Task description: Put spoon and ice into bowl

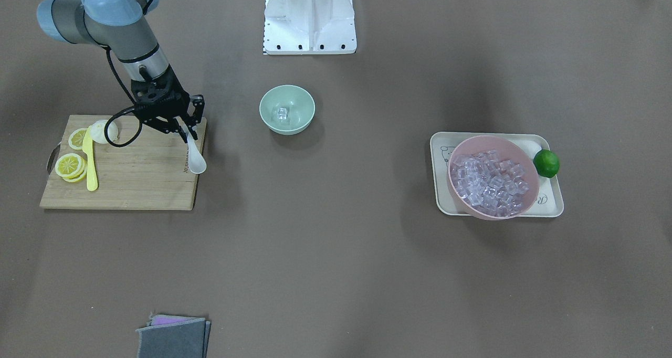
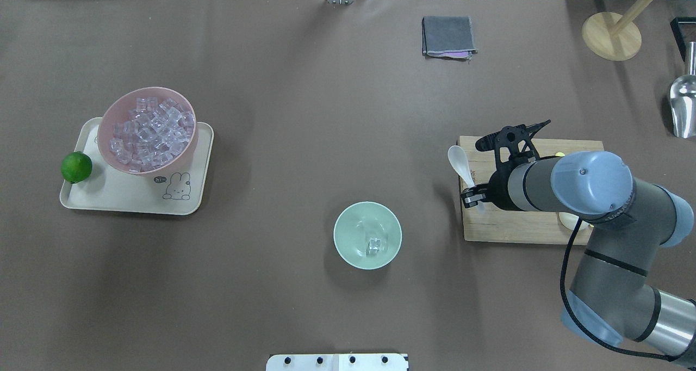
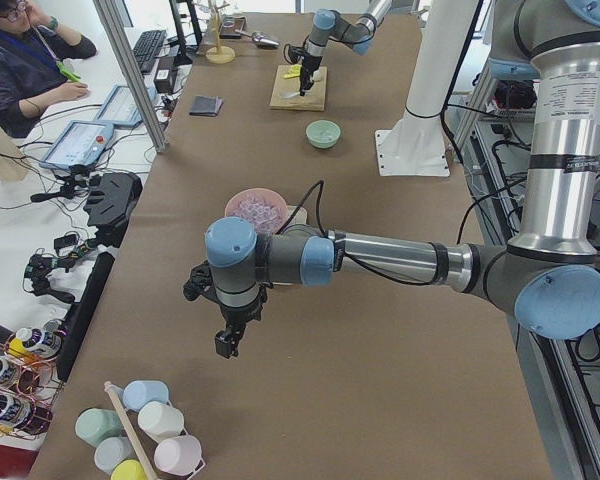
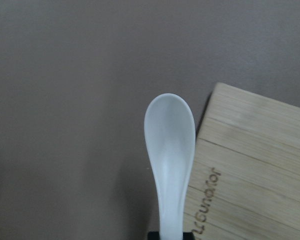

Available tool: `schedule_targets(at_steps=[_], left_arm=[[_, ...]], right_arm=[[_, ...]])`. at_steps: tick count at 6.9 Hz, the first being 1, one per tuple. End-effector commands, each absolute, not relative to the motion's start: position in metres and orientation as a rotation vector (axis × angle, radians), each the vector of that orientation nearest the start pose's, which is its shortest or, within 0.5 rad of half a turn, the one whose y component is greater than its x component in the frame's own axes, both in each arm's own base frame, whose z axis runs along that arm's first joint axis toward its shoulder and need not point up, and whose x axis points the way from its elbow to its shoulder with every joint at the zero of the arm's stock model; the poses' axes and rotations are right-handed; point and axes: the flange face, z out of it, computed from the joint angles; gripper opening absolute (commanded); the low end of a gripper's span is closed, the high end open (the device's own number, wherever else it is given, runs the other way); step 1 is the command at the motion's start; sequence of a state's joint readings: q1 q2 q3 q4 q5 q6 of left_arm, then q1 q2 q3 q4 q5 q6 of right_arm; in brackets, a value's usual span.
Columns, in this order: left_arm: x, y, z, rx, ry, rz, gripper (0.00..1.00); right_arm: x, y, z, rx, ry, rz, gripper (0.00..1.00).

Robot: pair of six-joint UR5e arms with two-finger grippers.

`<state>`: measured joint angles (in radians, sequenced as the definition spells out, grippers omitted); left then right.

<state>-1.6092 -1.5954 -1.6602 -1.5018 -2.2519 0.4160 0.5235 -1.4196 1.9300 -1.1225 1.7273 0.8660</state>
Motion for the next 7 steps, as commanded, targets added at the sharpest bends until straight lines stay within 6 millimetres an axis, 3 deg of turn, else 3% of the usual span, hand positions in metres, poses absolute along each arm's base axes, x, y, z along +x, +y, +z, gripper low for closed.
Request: schedule_targets(at_steps=[1,2,5,7], left_arm=[[-0.09,-0.5,0.614,0.201,0.657,0.381,0.99],[-0.09,-0.5,0.614,0.2,0.657,0.379,0.99],[-0.09,-0.5,0.612,0.205,0.656,0.382,0.99],[-0.089,-0.501,0.612,0.206,0.656,0.384,0.98]], right_arm=[[-0.45,-0.355,0.322,0.475,-0.869,-0.404,0.0],[-0.465,-0.342,0.301,0.457,-0.86,-0.441,0.0],[-0.472,-0.329,0.256,0.498,-0.867,-0.543,0.0],[-0.49,-0.297,0.246,0.494,-0.819,-0.587,0.0]])
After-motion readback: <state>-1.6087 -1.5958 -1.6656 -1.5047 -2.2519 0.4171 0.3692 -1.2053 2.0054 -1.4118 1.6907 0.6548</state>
